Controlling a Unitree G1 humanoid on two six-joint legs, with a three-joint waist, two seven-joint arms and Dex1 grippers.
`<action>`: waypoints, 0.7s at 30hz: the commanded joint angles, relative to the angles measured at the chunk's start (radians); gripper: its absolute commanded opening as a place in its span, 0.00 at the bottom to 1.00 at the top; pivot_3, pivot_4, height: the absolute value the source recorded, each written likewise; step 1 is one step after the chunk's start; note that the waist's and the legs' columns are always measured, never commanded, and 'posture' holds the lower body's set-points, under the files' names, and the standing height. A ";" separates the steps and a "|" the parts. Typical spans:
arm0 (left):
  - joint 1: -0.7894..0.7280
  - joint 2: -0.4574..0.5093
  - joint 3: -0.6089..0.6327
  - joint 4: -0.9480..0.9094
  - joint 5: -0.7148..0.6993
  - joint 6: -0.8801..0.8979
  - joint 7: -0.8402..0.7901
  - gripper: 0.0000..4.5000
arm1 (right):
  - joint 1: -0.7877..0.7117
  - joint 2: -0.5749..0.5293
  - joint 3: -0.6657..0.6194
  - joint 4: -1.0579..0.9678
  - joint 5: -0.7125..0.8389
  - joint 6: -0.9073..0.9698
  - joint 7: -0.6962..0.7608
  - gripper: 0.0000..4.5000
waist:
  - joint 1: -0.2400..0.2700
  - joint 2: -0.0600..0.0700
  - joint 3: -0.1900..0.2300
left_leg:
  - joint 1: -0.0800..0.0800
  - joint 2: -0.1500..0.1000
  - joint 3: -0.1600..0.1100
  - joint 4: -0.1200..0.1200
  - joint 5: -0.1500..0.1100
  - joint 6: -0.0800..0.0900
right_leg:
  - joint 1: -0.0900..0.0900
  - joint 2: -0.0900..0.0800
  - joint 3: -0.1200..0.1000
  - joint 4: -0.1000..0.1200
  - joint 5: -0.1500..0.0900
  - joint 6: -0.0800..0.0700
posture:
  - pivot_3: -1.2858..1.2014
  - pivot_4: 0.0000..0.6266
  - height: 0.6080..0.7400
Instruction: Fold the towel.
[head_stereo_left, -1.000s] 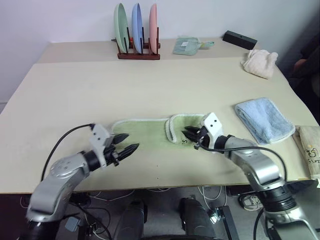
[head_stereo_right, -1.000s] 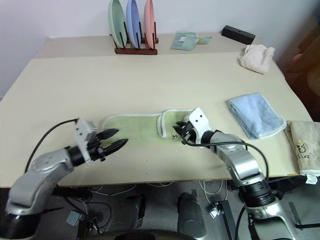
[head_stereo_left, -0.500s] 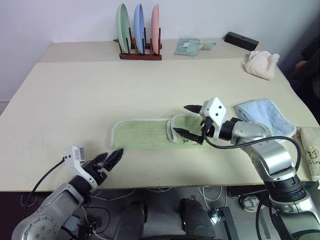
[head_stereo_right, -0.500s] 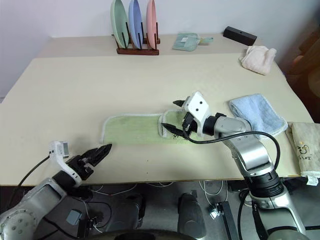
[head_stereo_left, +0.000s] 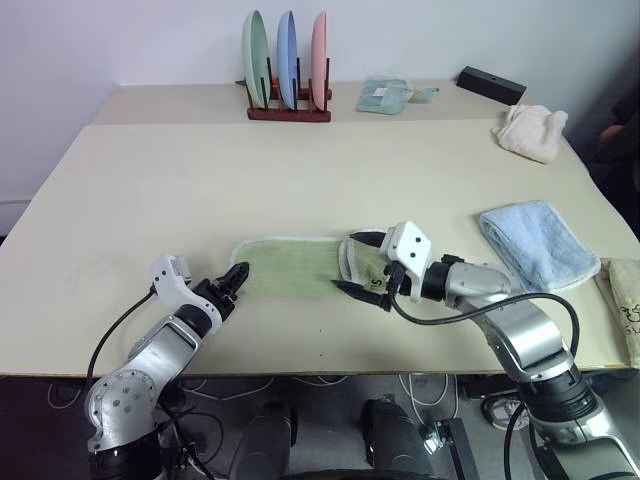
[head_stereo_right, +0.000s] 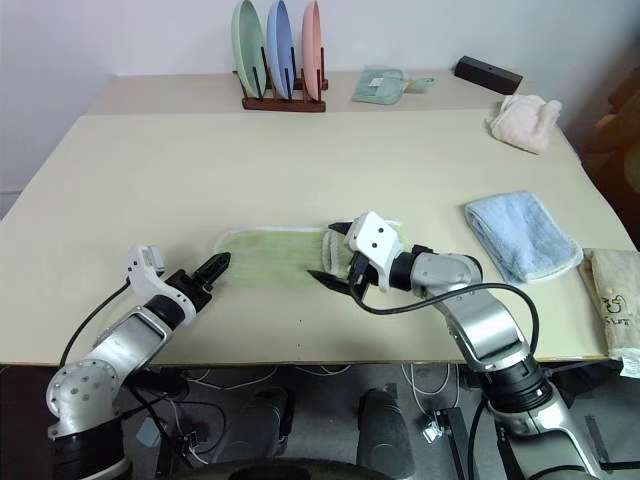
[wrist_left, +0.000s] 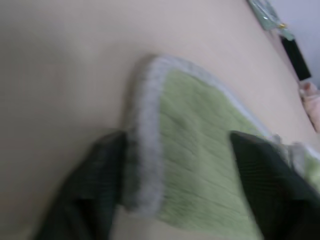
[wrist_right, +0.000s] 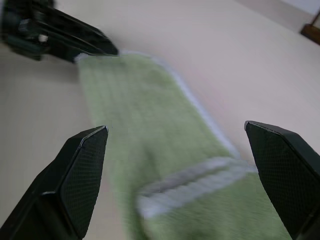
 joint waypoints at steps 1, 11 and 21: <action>-0.003 -0.011 -0.031 0.019 0.003 0.001 -0.002 0.24 | 0.012 0.004 -0.003 -0.062 -0.014 -0.007 -0.013 1.00 | 0.001 0.000 0.000 | 0.000 0.000 0.000 0.000 0.000 0.000 | 0.000 0.000 0.000 0.000 0.000 0.000 | 0.52 0.24 1.00; -0.083 0.138 0.164 0.060 -0.016 -0.142 -0.095 0.00 | 0.044 -0.038 -0.020 -0.088 -0.042 -0.008 0.004 1.00 | -0.007 -0.002 0.001 | -0.001 0.000 0.000 -0.001 0.000 0.000 | -0.002 0.000 0.000 0.000 0.000 0.000 | 0.52 0.24 1.00; -0.161 0.427 0.102 0.036 0.083 -0.124 -0.349 0.00 | 0.017 -0.043 -0.020 -0.033 -0.066 -0.039 0.015 1.00 | -0.021 -0.005 0.003 | -0.002 0.000 0.000 -0.002 0.000 0.000 | -0.003 0.000 0.000 -0.001 0.000 0.000 | 0.52 0.24 1.00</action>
